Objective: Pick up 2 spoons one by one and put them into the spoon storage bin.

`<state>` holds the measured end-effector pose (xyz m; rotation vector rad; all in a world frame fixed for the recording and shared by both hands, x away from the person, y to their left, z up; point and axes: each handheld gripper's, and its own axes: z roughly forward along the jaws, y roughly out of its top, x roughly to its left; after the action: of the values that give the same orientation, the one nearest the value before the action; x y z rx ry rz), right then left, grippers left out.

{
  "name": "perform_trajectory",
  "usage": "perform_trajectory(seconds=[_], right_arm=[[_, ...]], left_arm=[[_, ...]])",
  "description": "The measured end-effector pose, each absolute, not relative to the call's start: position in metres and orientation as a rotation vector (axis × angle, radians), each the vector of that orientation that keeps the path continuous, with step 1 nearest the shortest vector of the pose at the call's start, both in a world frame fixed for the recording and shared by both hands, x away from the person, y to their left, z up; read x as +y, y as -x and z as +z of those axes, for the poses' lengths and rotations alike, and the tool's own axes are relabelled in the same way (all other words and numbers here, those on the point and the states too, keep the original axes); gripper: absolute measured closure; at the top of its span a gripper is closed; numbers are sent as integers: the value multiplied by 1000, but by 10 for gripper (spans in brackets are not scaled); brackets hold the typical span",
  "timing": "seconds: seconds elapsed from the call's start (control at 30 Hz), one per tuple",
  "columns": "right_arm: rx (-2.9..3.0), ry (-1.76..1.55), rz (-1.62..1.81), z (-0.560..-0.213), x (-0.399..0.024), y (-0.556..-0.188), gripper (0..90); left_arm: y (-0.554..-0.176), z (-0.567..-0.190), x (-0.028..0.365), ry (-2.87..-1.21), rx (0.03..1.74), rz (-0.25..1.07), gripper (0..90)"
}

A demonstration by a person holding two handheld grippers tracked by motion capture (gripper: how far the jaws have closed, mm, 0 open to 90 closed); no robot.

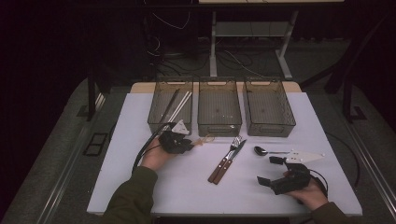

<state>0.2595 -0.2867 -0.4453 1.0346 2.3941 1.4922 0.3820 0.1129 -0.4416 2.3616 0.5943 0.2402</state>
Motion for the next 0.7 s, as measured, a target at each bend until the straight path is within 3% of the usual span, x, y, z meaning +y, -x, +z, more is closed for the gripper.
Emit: perform_trajectory(seconds=[0.7], right_arm=[[2395,-1036,1491,-445,-287,-259,11]], left_arm=[[-366,-421,102,-2308,555,179,743]])
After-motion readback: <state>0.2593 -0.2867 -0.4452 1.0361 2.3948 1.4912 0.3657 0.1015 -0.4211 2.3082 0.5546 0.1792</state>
